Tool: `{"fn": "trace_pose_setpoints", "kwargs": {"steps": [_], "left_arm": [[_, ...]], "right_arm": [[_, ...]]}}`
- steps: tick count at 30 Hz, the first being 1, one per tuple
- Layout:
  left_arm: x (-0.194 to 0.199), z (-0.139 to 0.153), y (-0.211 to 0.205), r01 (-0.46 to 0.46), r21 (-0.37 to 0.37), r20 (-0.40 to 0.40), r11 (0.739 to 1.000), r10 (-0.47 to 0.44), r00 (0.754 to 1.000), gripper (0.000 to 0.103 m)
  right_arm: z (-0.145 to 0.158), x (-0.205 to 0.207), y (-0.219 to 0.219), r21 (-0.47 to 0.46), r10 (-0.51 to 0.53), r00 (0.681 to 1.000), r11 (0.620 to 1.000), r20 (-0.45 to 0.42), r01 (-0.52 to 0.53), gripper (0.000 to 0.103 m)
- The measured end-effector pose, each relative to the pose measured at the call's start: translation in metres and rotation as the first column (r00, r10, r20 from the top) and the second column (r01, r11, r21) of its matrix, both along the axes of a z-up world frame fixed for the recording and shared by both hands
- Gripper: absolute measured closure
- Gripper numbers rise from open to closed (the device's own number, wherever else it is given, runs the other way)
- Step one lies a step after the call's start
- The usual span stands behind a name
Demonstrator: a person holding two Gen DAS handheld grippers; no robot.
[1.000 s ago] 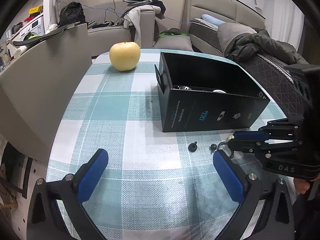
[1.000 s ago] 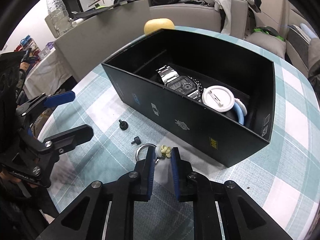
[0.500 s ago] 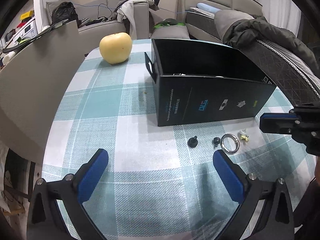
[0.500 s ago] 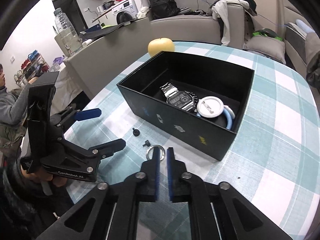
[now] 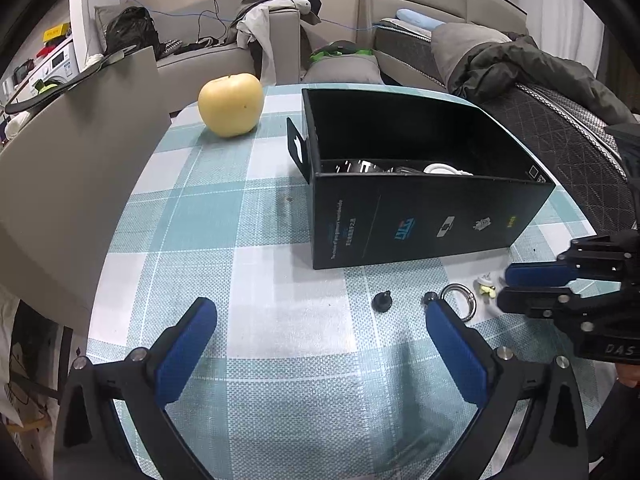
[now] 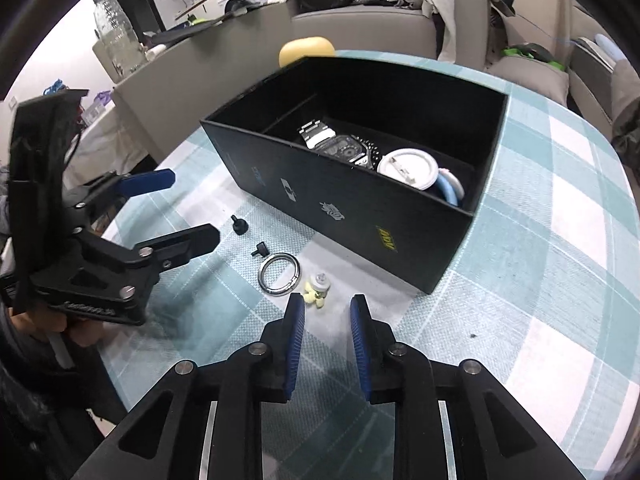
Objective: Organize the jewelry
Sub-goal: 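Grasp the white stud earrings with the right gripper while the left gripper grasps a black stud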
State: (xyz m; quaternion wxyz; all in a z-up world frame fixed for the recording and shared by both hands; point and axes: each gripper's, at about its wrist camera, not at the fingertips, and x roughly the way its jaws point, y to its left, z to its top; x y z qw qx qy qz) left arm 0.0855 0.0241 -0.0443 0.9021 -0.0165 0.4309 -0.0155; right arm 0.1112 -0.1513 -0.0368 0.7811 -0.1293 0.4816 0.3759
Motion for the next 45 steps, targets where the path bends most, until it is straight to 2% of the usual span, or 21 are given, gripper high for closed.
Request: {"fn": "trace_pose_setpoints", "kwargs": {"steps": [9,18,19,20,25,30,32,37,41,43,45], "left_arm": [[-0.001,-0.004,0.003,0.002,-0.001,-0.009,1.0,-0.002,1.0,0.002],[-0.003,-0.003,0.005,-0.005,-0.004,-0.006,1.0,0.005,1.0,0.002],[-0.003,-0.003,0.005,-0.005,-0.004,-0.006,1.0,0.005,1.0,0.002],[-0.002,-0.003,0.005,-0.005,-0.004,-0.007,1.0,0.005,1.0,0.002],[-0.002,-0.003,0.005,-0.001,-0.007,-0.006,1.0,0.001,1.0,0.002],[0.0,-0.003,-0.002,0.016,0.012,-0.004,1.0,-0.016,1.0,0.002],[0.001,-0.004,-0.006,0.033,0.018,-0.001,0.999,-0.033,0.999,0.01],[0.004,-0.009,-0.013,0.075,0.027,-0.025,0.997,-0.075,0.997,0.043],[0.006,-0.008,-0.017,0.101,0.024,-0.028,0.995,-0.1,0.995,0.051],[0.008,-0.007,-0.02,0.121,0.022,-0.025,0.992,-0.12,0.992,0.066],[0.009,-0.006,-0.025,0.142,0.021,-0.025,0.99,-0.141,0.99,0.076]], "right_arm": [[-0.003,-0.001,0.019,-0.07,0.029,0.996,0.997,0.082,-0.023,0.08],[-0.003,0.002,0.025,-0.081,0.047,0.994,0.996,0.094,-0.04,0.08],[-0.003,0.001,0.026,-0.085,0.05,0.994,0.996,0.102,-0.042,0.083],[-0.004,0.001,0.028,-0.086,0.056,0.992,0.995,0.11,-0.047,0.091],[0.001,-0.005,0.021,-0.059,0.066,0.989,0.997,0.129,-0.059,0.093],[0.016,-0.007,0.01,0.007,0.058,0.99,0.998,0.131,-0.06,0.093],[0.018,-0.007,0.007,0.018,0.052,0.99,0.998,0.129,-0.055,0.093],[0.022,-0.004,0.004,0.032,0.041,0.992,0.998,0.123,-0.046,0.093],[0.025,-0.004,0.003,0.041,0.035,0.992,0.998,0.124,-0.041,0.093],[0.028,-0.004,0.002,0.045,0.032,0.991,0.998,0.128,-0.038,0.093],[0.031,-0.004,0.0,0.051,0.03,0.991,0.998,0.131,-0.037,0.093]]}}
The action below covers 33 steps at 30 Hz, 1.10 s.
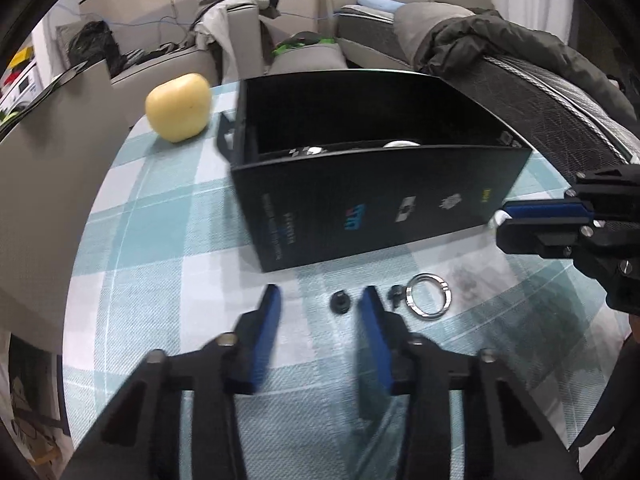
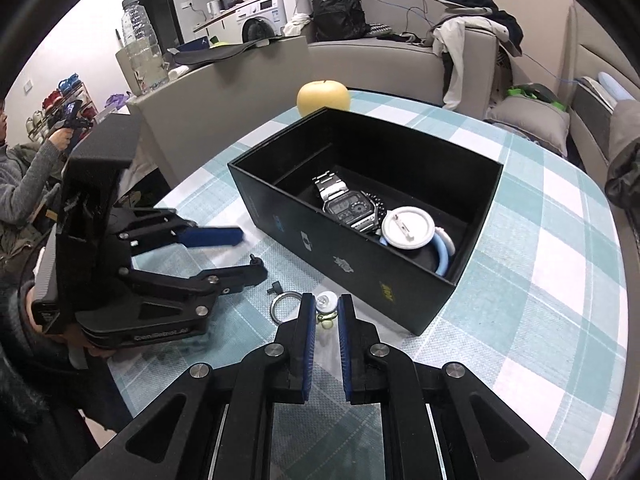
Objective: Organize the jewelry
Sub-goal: 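Grasp the white stud earrings with the right gripper while the left gripper grasps a black stud, then carry the white studs and black stud over the black box and lower them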
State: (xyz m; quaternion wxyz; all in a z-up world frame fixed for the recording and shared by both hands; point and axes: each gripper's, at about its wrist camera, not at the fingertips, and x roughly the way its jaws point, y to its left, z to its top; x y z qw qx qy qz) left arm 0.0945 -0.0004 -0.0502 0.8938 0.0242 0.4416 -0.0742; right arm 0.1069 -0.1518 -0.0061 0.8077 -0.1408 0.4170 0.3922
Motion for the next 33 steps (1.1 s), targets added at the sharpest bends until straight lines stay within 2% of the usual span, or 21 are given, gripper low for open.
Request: {"fn": "trace_pose_setpoints", "kwargs": {"steps": [2,3,4,11,20,25,33], "left_arm": [[-0.001,0.0,-0.003,0.021,-0.001,0.003,1.0,-0.021,1.0,0.086],[-0.002,0.0,-0.005,0.038,-0.003,0.004,0.999,-0.038,0.999,0.095],[-0.003,0.0,-0.006,0.049,-0.002,0.006,0.999,-0.049,0.999,0.096],[-0.011,0.003,-0.006,0.052,-0.001,0.025,0.999,-0.052,0.998,0.096],[-0.021,0.039,0.002,0.04,-0.035,0.137,0.999,-0.035,0.99,0.096],[-0.017,0.057,0.009,0.002,-0.071,0.202,0.997,0.012,0.979,0.096],[0.002,0.066,0.007,-0.025,-0.102,0.234,0.994,0.048,0.971,0.096]], "right_arm": [[0.001,0.0,-0.001,0.005,-0.003,1.0,1.0,0.001,0.003,0.093],[0.001,0.0,-0.002,0.007,-0.005,1.0,1.0,0.001,0.005,0.093],[0.002,0.0,-0.002,0.009,-0.007,1.0,1.0,0.001,0.007,0.093],[0.009,-0.001,-0.003,0.031,-0.014,1.0,0.999,0.008,0.014,0.093],[0.032,-0.004,-0.01,0.133,-0.039,0.998,0.991,0.051,0.032,0.093],[0.045,0.003,-0.015,0.171,-0.081,0.995,0.983,0.062,0.069,0.093],[0.052,0.019,-0.015,0.196,-0.134,0.989,0.973,0.054,0.121,0.093]]}}
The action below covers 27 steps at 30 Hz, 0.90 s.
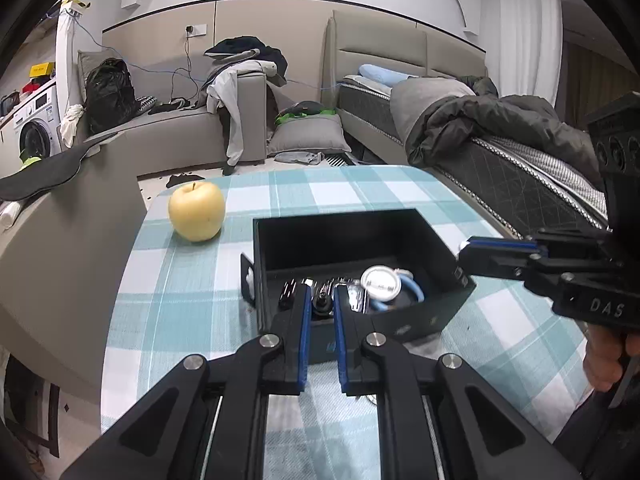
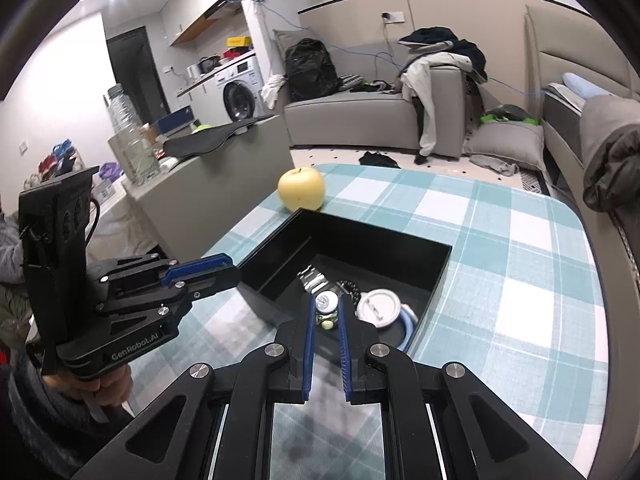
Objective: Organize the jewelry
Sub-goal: 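Carry the white studs and black stud over the black box and lower them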
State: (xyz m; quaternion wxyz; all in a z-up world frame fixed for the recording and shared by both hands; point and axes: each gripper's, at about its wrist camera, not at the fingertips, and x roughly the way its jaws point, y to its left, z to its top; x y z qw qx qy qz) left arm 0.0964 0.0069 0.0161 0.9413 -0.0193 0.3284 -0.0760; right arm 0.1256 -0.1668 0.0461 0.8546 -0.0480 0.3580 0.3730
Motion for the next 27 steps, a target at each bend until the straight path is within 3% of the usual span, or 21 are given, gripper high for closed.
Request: {"fn": "trace_pose_setpoints", "kwargs": {"steps": [27], "left_arm": [[0.021,0.0,0.005,-0.074,-0.036,0.042,0.997,0.076,0.996,0.096]], "right_arm": [[-0.007,0.028,-0.002,0.019,-0.107,0.994,0.994,-0.031,0.108,0.093]]}}
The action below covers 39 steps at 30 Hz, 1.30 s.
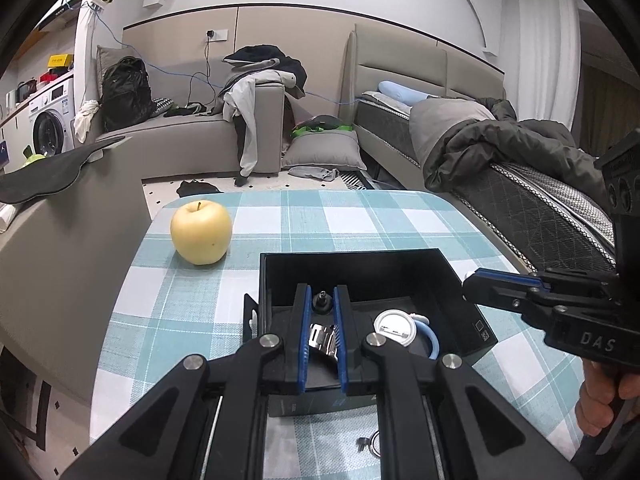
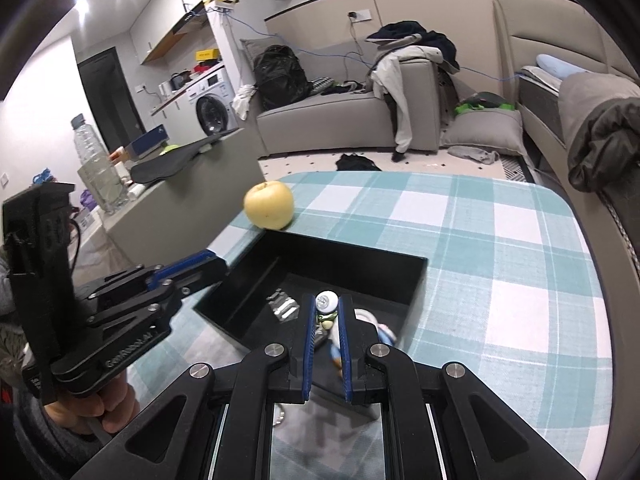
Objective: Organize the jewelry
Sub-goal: 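Carry the white studs and black stud over the black box and lower them, then open both grippers to drop the studs into the box and withdraw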
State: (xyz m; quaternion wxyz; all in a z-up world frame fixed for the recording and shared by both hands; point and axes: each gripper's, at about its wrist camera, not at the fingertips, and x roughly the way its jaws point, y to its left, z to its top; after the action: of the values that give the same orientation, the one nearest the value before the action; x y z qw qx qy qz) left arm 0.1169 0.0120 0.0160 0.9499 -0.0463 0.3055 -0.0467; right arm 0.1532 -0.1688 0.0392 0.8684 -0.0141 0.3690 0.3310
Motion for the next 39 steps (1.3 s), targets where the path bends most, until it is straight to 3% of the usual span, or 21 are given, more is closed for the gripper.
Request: {"fn": "trace_pose_setpoints", "kwargs": {"steps": [11,39], "left_arm": [[0.009,-0.003,0.003,-0.021,-0.017,-0.001,1.0,0.021,1.0,0.096],[0.022,-0.021,-0.008,-0.045,0.001,0.035,0.999,0.045,0.998,0.096]], "right_arm": [[-0.018,0.014,0.006,-0.007,-0.034,0.998,0.999,-0.055,0.034,0.093],[-0.028,0.038,0.017,-0.041,-0.106,0.993,0.994,-0.059,0.104,0.093]]}}
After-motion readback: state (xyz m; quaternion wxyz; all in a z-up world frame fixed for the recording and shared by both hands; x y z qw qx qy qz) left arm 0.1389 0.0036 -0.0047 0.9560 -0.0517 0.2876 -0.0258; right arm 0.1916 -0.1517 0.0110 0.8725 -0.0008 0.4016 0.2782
